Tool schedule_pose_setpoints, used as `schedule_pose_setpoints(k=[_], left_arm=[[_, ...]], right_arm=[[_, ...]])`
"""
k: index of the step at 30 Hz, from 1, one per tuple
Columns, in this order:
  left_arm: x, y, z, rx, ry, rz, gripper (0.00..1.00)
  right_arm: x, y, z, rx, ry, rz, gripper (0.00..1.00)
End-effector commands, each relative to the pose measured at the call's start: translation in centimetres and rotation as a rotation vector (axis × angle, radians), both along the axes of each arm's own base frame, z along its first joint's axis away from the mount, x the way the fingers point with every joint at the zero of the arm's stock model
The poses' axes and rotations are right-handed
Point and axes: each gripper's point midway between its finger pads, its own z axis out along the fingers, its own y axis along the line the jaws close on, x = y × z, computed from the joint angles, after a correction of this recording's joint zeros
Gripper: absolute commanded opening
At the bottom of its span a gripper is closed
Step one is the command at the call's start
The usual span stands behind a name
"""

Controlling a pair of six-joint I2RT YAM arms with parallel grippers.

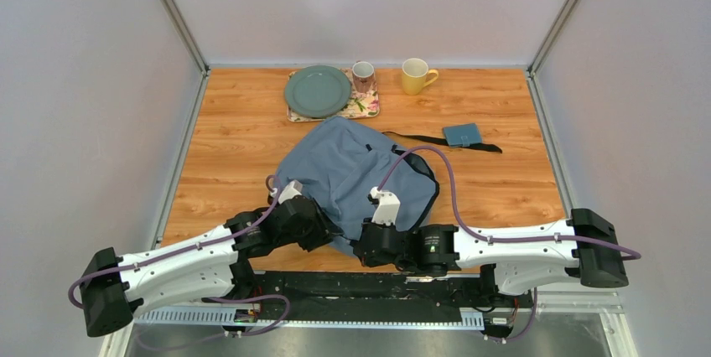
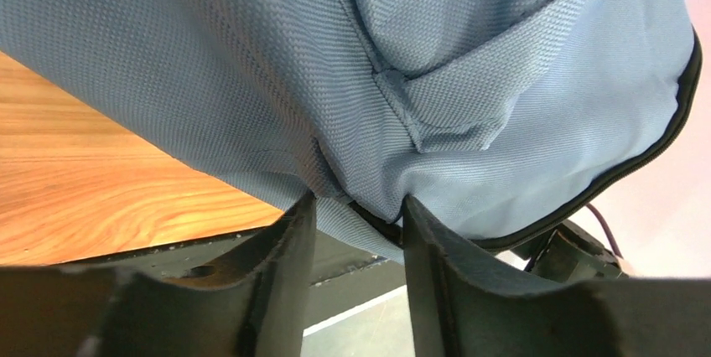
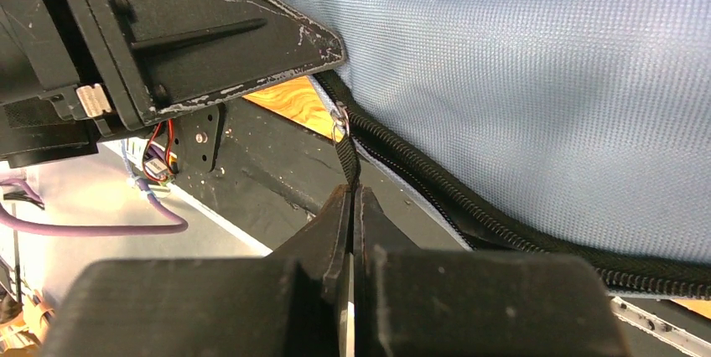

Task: Pack the student bag
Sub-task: Zip the student bag at the center of the board.

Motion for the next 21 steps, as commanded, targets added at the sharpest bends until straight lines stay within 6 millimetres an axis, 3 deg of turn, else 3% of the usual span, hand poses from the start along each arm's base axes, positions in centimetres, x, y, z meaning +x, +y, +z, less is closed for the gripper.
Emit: schedule_pose_setpoints(k=[1, 2, 6, 12, 21], left_arm=[[0.8, 0.0, -0.1, -0.002, -0.023, 0.039, 0.43], [0.8, 0.0, -0.2, -0.003, -0.024, 0.039, 0.31], [0.6, 0.2, -0.5, -0.002, -0.023, 0.040, 0.05], [0.1, 0.5, -1.2, -0.009, -0.030, 0.008, 0.00], [-0.5, 0.5, -2.5, 0.075, -0.127, -0.165, 0.00]], right_arm=[[0.1, 0.3, 1.1, 0.042, -0.037, 0.009, 0.00], [0.1, 0.3, 1.1, 0.042, -0.037, 0.009, 0.00], [0.4, 0.0, 0.9, 0.028, -0.047, -0.003, 0.00], [1.7, -0.4, 1.3, 0.045, -0.044, -0.043, 0.00], [5.2, -1.3, 3.9, 0.166, -0.008, -0.096, 0.00]])
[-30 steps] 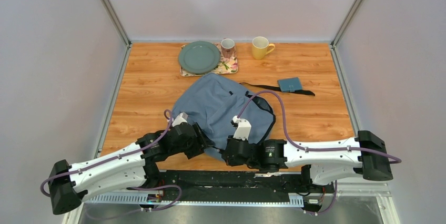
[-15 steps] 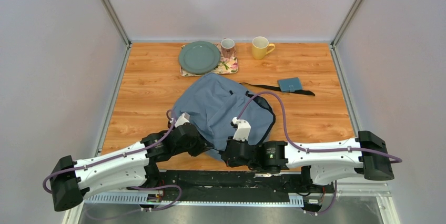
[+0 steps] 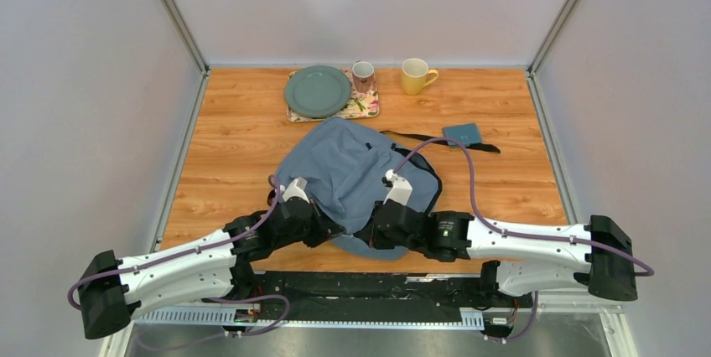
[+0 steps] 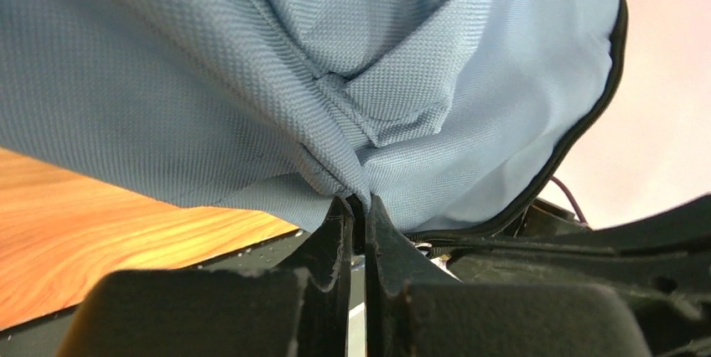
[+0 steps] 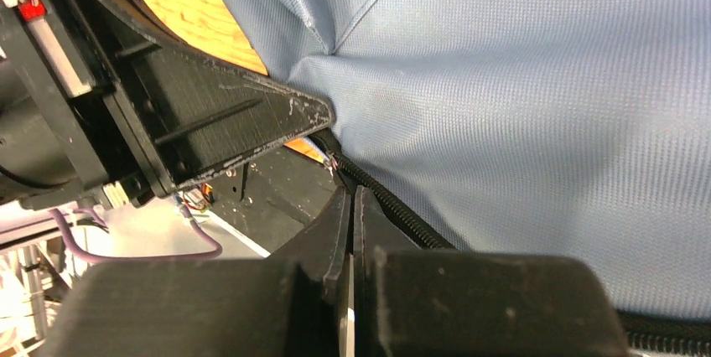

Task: Pack the student bag
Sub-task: Zip the student bag at the center of the board.

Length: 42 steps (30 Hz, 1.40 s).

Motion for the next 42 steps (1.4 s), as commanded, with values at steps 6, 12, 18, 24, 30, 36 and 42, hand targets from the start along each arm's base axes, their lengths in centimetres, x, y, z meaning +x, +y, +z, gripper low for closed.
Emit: schedule_pose_setpoints(k=[6, 12, 18, 24, 30, 36, 42], left_arm=[[-0.7, 1.4, -3.1, 0.233, -0.193, -0.202, 0.00], [-0.8, 1.4, -2.7, 0.359, -0.359, -0.278, 0.00], [-1.1, 1.4, -2.5, 0.452, -0.487, -0.334, 0.00], [-0.9, 1.4, -1.9, 0.513, -0.623, -0.375, 0.00], [-1.1, 1.0, -1.6, 0.508, -0.693, -0.407, 0.00], [-1.4, 1.2, -2.1, 0.593, -0.738, -0.475, 0.00], [-2.4, 0.2, -2.4, 0.618, -0.776, -0.540, 0.00]], right_arm=[[2.4, 0.1, 2.9, 0.105, -0.025, -0.026, 0.00], [3.4, -0.4, 2.5, 0.096, -0.017, -0.067, 0.00], [4.8, -1.4, 2.6, 0.089, -0.024, -0.108, 0.00], [5.7, -1.9, 2.1, 0.080, -0.006, -0.127, 0.00], [6.4, -2.3, 2.2, 0.088, 0.002, -0.145, 0.00], [7.1, -2.3, 3.0, 0.118, -0.003, -0.149, 0.00], [7.8, -2.6, 3.3, 0.121, -0.012, -0.167, 0.00]])
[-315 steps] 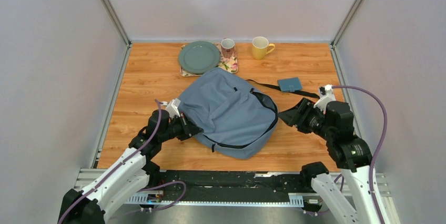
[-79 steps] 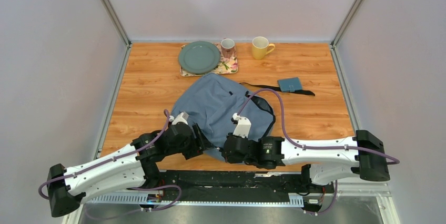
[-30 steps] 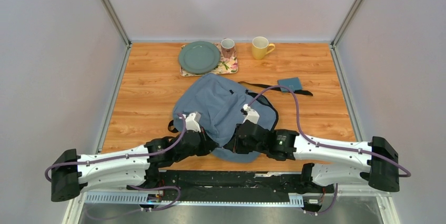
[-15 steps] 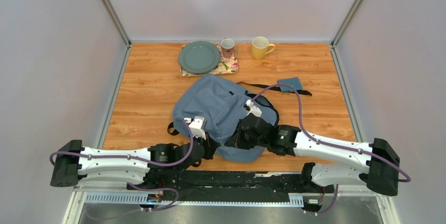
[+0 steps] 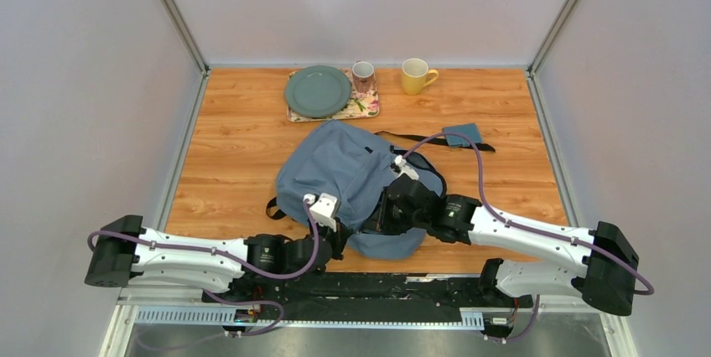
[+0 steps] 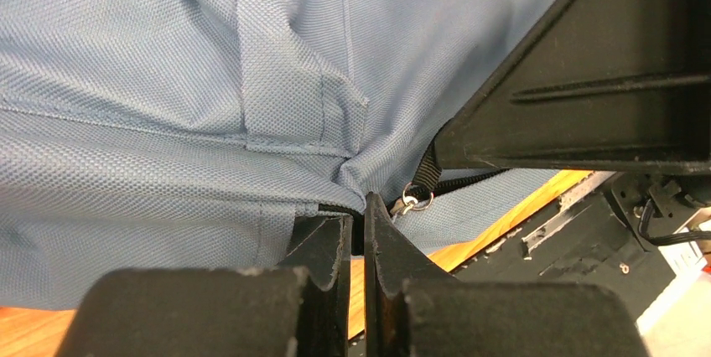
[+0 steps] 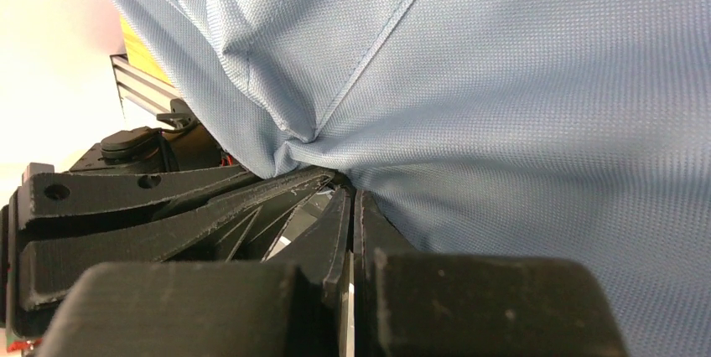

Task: Pack the student bag
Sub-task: Zip the student bag at the center of the board.

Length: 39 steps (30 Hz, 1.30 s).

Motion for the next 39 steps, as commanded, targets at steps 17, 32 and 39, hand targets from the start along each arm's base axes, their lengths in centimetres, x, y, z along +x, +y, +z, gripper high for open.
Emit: schedule_pose_setpoints(k=[17, 32, 39], left_arm=[[-1.3, 3.7, -2.2, 0.138, -0.054, -0.082, 0.12], [-1.0, 5.8, -0.8, -0.210, 0.222, 0.179, 0.82], [-0.4, 4.3, 2.6, -0.291, 0.350, 0.217, 0.82]], right_arm=[[3.3, -3.3, 2.2, 0.039, -0.155, -0.075, 0.00], [-1.7, -0.9, 0.6, 0.095, -0.192, 0.216, 0.00], [-3.6, 0.5, 1.0, 0.091, -0.241, 0.287, 0.00]])
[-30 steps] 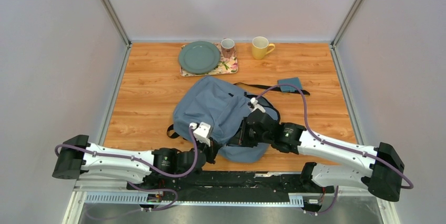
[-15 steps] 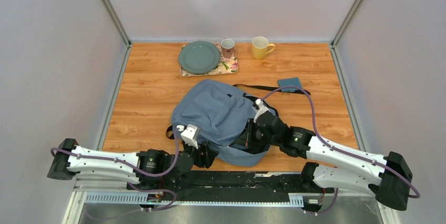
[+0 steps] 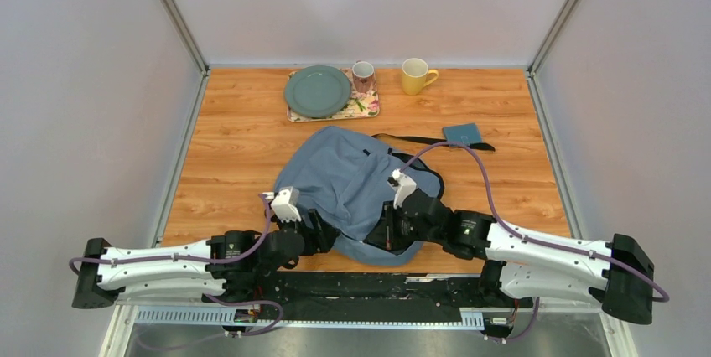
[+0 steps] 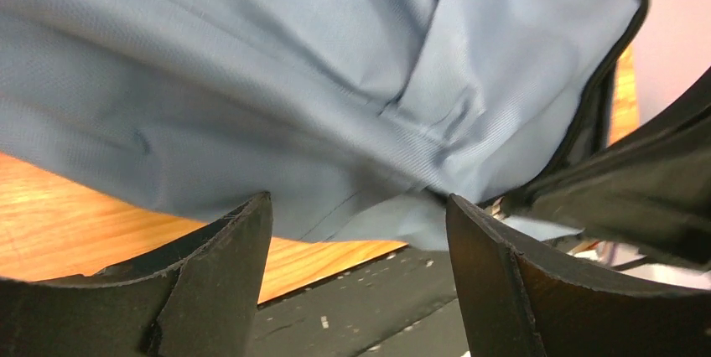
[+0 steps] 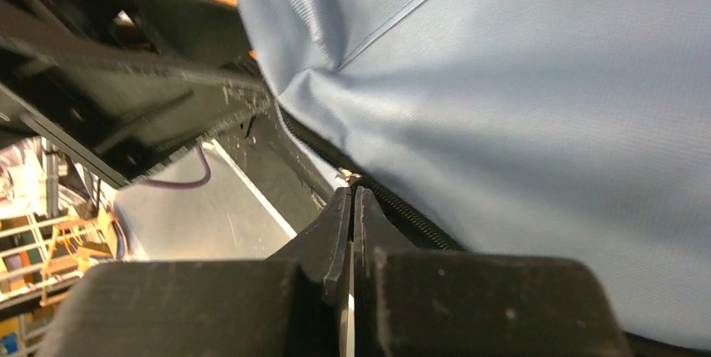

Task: Pack the student bag
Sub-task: Zip the student bag at the center of the board.

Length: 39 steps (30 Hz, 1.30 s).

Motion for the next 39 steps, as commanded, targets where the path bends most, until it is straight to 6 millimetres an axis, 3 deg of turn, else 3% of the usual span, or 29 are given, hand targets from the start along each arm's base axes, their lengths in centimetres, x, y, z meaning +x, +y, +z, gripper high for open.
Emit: schedule_pose_setpoints(k=[1, 5, 10, 19, 26, 35, 39], left_arm=[[0.1, -1.2, 3.4, -0.101, 0.077, 0.030, 0.82], [-0.4, -2.3, 3.7, -0.185, 0.125, 0.023, 0.82], [-2.6, -3.8, 1.4, -0.194, 0.247, -0.057, 0.78], [-5.4, -5.0, -1.3, -0.170, 0.427, -0.109, 0.68], [-5.4, -5.5, -2.4, -0.242, 0.469, -0.077, 0.66], [-3.5, -5.6, -0.3, -0.342, 0.392, -0.015, 0.68], [-3.1, -5.4, -0.4, -0.337, 0.391, 0.020, 0.67]], right_arm=[[-1.0, 1.6, 1.1, 0.025, -0.089, 0.052, 0.00], [-2.1, 1.8, 0.3, 0.009, -0.092, 0.047, 0.00], [-4.0, 2.3, -0.5, 0.024, -0.080, 0.065, 0.00], [-5.4, 1.3, -3.4, -0.008, -0.052, -0.023, 0.00], [-5.3, 1.5, -4.7, -0.020, -0.086, -0.078, 0.00], [-6.3, 2.2, -5.4, -0.041, -0.103, -0.082, 0.00], [-6.3, 2.1, -5.8, -0.048, -0.103, -0.091, 0.00]])
